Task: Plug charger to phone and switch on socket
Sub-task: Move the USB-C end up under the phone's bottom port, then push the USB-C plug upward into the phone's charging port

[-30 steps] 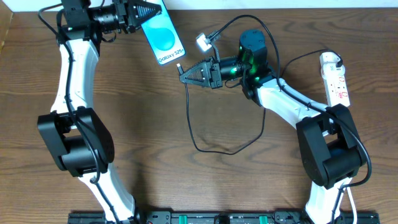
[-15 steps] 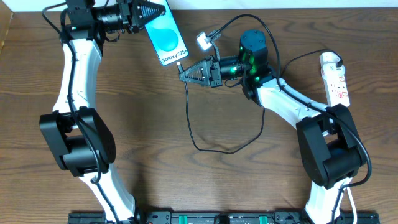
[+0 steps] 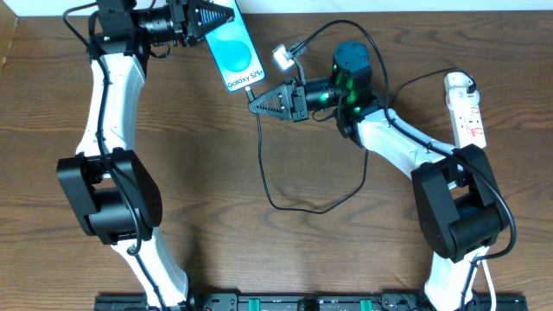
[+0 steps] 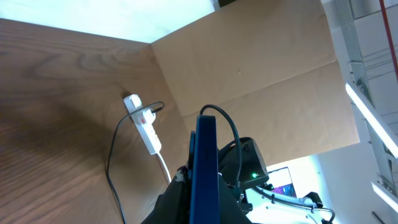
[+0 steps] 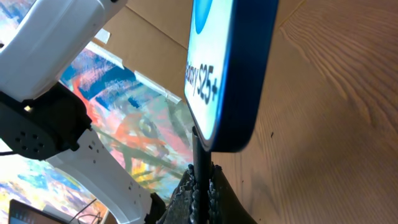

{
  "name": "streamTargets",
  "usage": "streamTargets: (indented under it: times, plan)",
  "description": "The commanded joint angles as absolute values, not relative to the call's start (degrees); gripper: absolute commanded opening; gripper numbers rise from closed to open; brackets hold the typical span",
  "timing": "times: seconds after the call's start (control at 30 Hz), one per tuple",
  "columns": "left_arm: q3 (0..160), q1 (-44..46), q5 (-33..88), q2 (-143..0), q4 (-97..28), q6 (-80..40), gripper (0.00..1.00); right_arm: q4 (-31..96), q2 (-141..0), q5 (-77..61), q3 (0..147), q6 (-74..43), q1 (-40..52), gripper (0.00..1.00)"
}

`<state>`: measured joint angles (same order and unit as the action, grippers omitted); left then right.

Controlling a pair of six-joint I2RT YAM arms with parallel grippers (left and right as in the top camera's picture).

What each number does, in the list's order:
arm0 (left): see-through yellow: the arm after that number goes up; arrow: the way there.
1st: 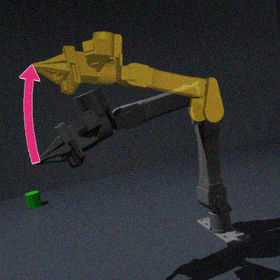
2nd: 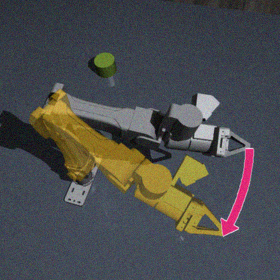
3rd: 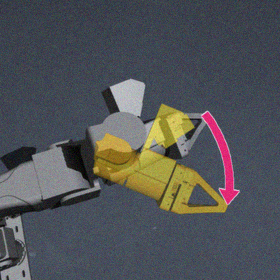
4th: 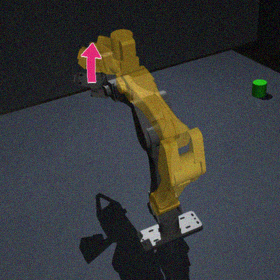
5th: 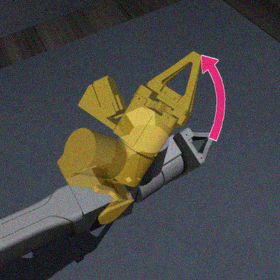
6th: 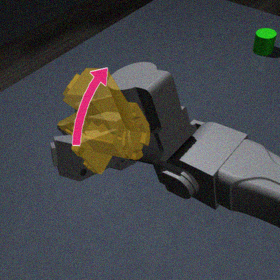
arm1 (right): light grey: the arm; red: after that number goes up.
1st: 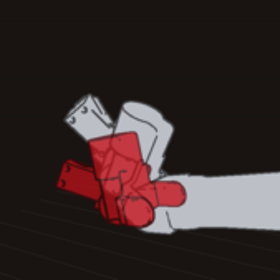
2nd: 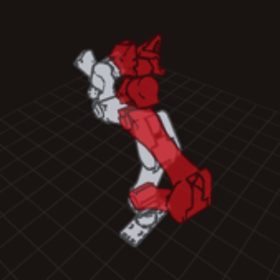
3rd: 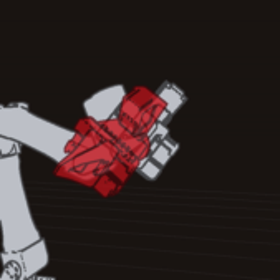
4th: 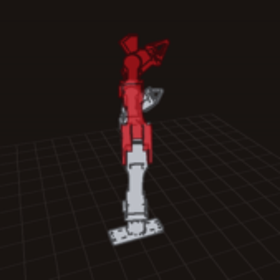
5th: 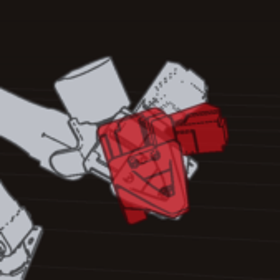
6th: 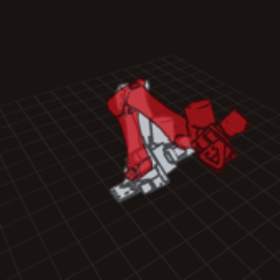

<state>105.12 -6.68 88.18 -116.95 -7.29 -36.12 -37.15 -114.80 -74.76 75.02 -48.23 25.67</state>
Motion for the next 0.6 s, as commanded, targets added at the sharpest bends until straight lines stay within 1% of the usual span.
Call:
streamTargets:
  times: [0.0,0.57]
  plan:
    - [105.21,-6.50,89.58,-115.94,-6.98,-35.77,0.08,-37.98,-114.24,-74.04,75.00,-48.66,25.96,0.01]
    - [105.21,-6.50,90.00,-115.94,-7.01,-35.86,0.08,-39.00,-114.24,-73.65,75.00,-48.86,25.91,0.01]
